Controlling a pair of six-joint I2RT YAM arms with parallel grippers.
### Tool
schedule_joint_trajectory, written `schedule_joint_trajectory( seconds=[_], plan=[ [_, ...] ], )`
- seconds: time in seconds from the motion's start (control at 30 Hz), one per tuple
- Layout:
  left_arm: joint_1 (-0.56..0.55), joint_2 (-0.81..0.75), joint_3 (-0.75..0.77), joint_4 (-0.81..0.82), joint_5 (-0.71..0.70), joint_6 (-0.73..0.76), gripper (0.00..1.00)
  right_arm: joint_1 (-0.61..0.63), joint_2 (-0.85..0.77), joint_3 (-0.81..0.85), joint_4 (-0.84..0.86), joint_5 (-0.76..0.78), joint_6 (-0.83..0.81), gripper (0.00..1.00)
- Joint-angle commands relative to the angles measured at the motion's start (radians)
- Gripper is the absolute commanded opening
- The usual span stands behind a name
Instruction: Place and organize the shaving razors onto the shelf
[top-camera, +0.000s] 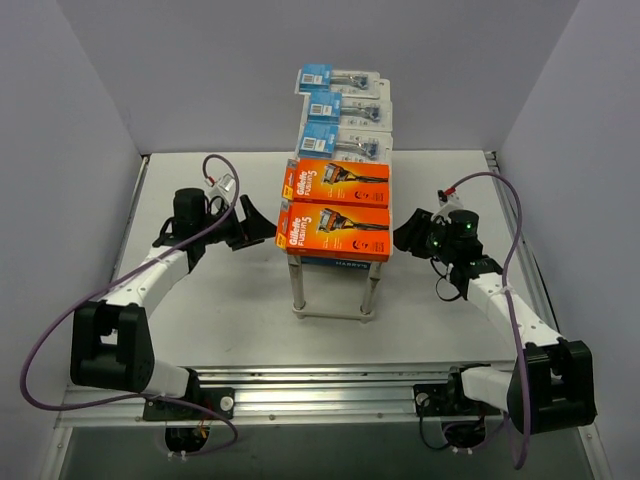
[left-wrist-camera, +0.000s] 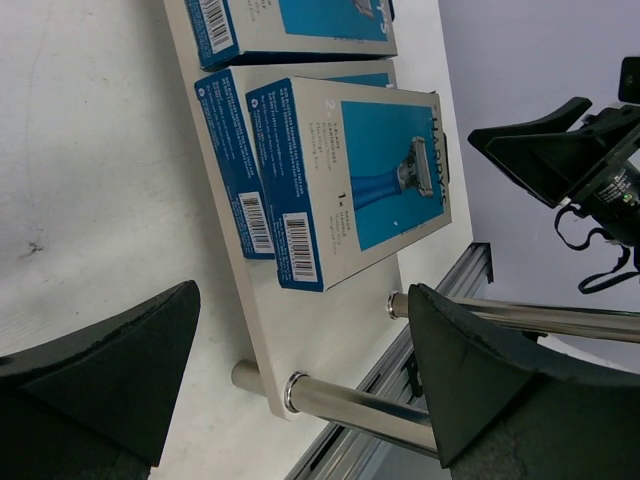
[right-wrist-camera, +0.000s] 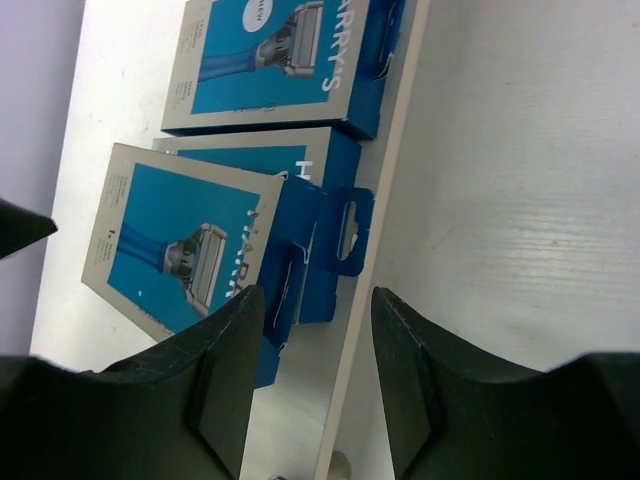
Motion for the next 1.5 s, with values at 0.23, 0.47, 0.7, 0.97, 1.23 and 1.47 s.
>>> schedule_joint_trajectory(
  seconds=[0.23,0.47,0.7,0.97,1.23,1.47],
  plan=[
    [-0.041,0.098,0.031,0.211,0.063,-0.097,0.95,0.001,0.060,0.004,0.101,-0.114,0.034,0.42],
    [-0.059,0.132,0.050,0.208,0.061,-0.090,0.96,0.024,0.098,-0.003,0.139,-0.129,0.047,0.42],
    [-0.104,0.154,0.074,0.234,0.058,-0.097,1.00,0.049,0.140,0.003,0.184,-0.149,0.068,0.40],
    [-0.147,0.194,0.080,0.259,0.050,-0.111,0.91,0.055,0.141,0.012,0.178,-0.152,0.066,0.39],
    [-0.167,0.180,0.063,0.271,0.046,-0.122,0.91,0.070,0.140,0.011,0.182,-0.152,0.073,0.35],
    [-0.187,0.180,0.068,0.280,0.044,-0.127,0.91,0.089,0.141,0.012,0.182,-0.151,0.073,0.31]
  ],
)
